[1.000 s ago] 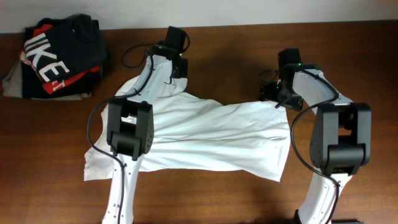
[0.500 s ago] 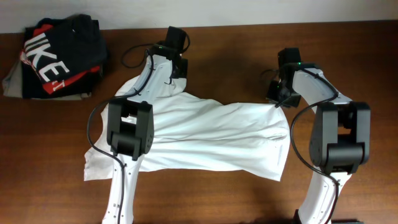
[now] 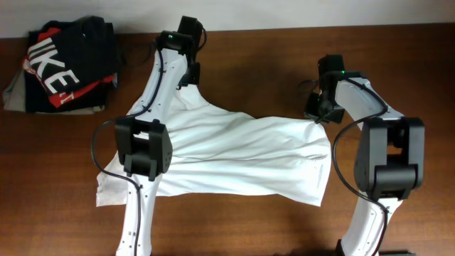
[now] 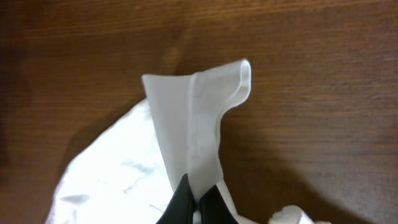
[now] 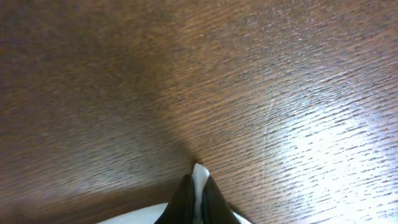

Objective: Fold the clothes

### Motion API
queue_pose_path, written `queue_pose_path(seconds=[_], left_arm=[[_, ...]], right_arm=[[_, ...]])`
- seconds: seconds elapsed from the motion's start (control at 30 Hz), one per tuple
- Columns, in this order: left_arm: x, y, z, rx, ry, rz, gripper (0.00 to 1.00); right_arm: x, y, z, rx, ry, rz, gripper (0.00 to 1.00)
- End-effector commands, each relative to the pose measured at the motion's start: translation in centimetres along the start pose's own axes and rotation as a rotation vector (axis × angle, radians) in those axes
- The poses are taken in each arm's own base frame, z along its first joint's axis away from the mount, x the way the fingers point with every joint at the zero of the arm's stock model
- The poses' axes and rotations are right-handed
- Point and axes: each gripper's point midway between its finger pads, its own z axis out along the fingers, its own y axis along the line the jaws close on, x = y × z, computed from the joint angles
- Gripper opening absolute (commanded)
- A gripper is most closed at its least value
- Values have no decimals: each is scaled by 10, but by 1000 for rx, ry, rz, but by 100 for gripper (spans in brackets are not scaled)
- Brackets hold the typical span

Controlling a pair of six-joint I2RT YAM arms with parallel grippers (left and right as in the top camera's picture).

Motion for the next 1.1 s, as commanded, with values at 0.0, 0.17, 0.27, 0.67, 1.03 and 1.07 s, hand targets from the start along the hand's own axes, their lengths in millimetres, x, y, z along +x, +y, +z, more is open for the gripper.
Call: queue_pose_path(seconds=[0.0, 0.17, 0.27, 0.67, 1.03, 1.07], left_arm=[[-9, 9, -23, -9, -32, -24, 0], [-2, 26, -70, -9, -22, -28, 1], [24, 41, -77, -34, 82, -67, 1], [43, 52, -132, 70, 74, -74, 1], [128, 80, -110, -103, 338, -122, 1], [136, 85, -107, -135, 362, -121, 1]], right_arm=[[-10, 7, -27, -51, -50, 16, 4], [-4, 8, -50, -74, -52, 15, 4], [14, 3, -62, -65, 6, 14, 4], [47, -3, -102, -83, 79, 50, 4], [73, -11, -116, -29, 149, -19, 4], [76, -13, -122, -28, 143, -20, 4]])
